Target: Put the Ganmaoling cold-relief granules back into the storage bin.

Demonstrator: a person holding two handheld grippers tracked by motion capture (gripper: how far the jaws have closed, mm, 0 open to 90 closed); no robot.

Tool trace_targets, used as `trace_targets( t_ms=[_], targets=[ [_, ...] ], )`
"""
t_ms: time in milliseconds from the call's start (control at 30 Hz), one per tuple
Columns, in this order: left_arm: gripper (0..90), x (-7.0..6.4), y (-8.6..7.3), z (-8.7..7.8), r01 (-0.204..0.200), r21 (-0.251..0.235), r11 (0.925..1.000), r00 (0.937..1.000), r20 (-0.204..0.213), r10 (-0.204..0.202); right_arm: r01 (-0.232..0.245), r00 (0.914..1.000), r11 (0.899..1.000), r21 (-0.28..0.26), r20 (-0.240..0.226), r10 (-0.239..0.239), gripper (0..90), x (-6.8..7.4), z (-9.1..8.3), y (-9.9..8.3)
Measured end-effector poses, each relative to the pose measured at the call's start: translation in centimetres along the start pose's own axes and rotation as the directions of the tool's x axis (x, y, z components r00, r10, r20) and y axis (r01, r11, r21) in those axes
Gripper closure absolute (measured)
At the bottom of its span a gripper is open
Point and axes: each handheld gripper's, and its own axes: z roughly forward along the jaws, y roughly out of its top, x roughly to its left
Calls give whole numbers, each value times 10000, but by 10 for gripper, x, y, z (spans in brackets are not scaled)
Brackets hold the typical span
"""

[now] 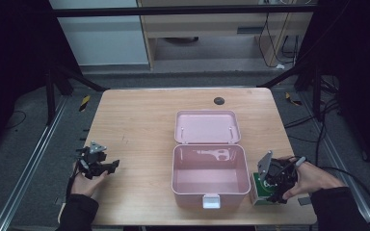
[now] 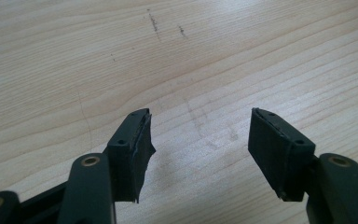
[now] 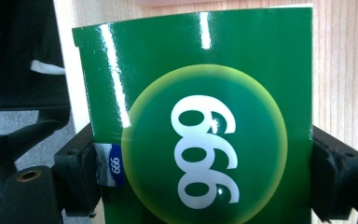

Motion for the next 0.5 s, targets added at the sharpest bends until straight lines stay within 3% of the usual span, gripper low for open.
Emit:
trace_targets(
  t_ms=[233, 500],
  targets=[
    [390, 0, 0, 0, -7, 1, 10000, 10000, 27, 7, -174, 9998, 9998, -69, 84, 175, 160, 1, -15, -3],
    [392, 0, 0, -1, -3, -4, 10000, 10000, 67, 3, -325, 9992, 9995, -53, 220, 327, 160, 3, -46, 1]
  ],
)
